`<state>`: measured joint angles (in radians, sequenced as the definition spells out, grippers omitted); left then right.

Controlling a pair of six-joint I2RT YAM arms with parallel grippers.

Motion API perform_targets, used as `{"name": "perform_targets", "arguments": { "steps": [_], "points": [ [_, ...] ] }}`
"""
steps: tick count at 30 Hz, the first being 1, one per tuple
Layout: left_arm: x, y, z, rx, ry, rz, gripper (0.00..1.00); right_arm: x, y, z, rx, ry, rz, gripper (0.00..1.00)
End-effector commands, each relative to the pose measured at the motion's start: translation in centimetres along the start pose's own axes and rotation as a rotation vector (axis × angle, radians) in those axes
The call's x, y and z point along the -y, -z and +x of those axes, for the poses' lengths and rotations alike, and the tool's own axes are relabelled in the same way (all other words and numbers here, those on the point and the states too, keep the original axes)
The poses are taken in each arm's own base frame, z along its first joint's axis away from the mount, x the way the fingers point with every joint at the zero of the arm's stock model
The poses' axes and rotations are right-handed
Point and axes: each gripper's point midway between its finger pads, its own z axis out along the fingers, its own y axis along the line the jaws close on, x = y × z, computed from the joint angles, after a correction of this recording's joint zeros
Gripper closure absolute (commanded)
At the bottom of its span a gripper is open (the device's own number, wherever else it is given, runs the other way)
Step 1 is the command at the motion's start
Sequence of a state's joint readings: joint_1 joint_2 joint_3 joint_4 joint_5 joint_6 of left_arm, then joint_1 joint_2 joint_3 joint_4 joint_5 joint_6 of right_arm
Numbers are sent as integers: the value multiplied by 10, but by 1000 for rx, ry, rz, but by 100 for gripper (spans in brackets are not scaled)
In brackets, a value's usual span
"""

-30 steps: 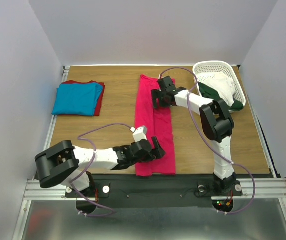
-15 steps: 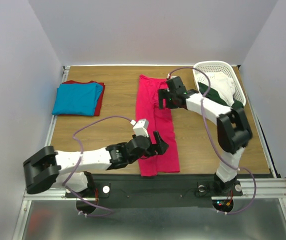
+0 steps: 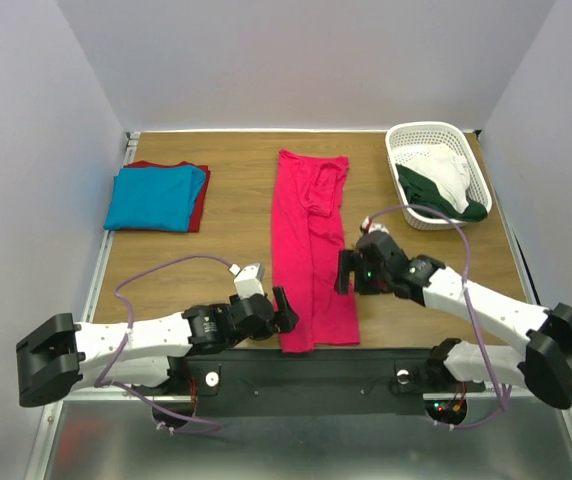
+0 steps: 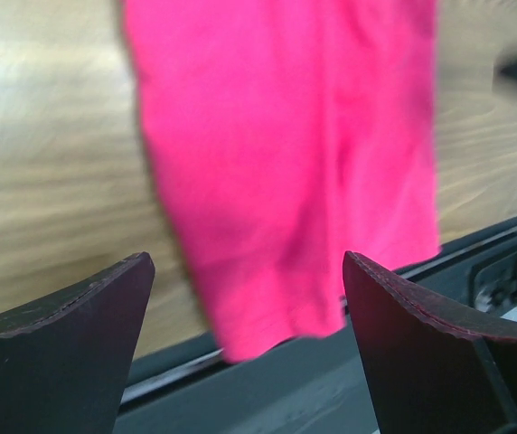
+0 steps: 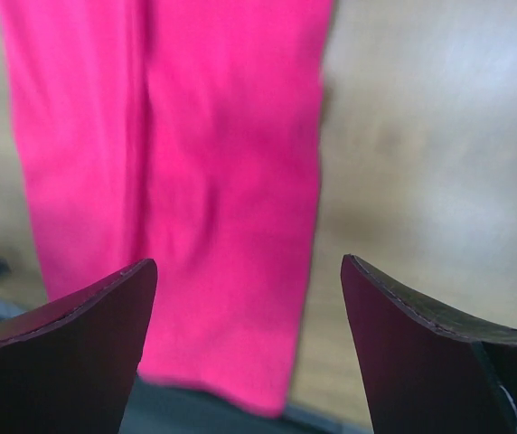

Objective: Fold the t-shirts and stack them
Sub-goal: Fold the tshirt

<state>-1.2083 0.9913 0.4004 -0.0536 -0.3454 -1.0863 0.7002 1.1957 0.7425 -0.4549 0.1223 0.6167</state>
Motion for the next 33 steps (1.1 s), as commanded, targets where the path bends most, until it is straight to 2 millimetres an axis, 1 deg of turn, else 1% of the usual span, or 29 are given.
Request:
{"name": "perform_targets", "arguments": {
  "steps": [1, 2, 4, 5, 6, 7, 9, 11, 14, 17, 19, 22, 23, 29, 33],
  "points": [
    [-14, 8, 13, -45, 23, -23, 3, -9, 16, 43, -70, -97, -26, 12],
    [-13, 9, 13, -46, 23, -20, 3, -3, 16, 55, -91, -103, -12, 13],
    [-12, 11, 15, -50, 29, -10, 3, -2, 19, 66, -110, -134, -18, 14],
    [-13, 12, 17, -58, 36, -10, 3, 1, 20, 75, -125, -143, -26, 14],
    [-15, 12, 18, -64, 39, -14, 3, -1, 23, 73, -119, -155, -35, 14],
    [-16, 12, 20, -71, 41, -16, 3, 2, 22, 82, -141, -167, -32, 15],
    [-21, 10, 28, -95, 46, -35, 4, 5, 23, 93, -165, -178, -31, 17],
    [-27, 7, 34, -114, 36, -63, 5, 6, 23, 100, -185, -178, -30, 19],
    [-28, 7, 40, -133, 22, -92, 7, 4, 23, 111, -216, -181, -33, 22],
    [-32, 6, 44, -143, 15, -125, 8, 4, 25, 118, -232, -186, -33, 24],
    [-31, 6, 46, -145, 10, -129, 9, 4, 25, 120, -232, -194, -35, 25],
    [-29, 5, 47, -145, 7, -131, 13, 4, 25, 123, -237, -202, -30, 32],
    [-27, 5, 47, -147, 5, -132, 14, 4, 24, 125, -243, -197, -26, 35],
    [-28, 6, 49, -154, -4, -147, 14, 2, 23, 130, -250, -192, -20, 48],
    [-29, 7, 51, -162, -4, -149, 14, -2, 22, 131, -254, -193, -34, 52]
  ]
}}
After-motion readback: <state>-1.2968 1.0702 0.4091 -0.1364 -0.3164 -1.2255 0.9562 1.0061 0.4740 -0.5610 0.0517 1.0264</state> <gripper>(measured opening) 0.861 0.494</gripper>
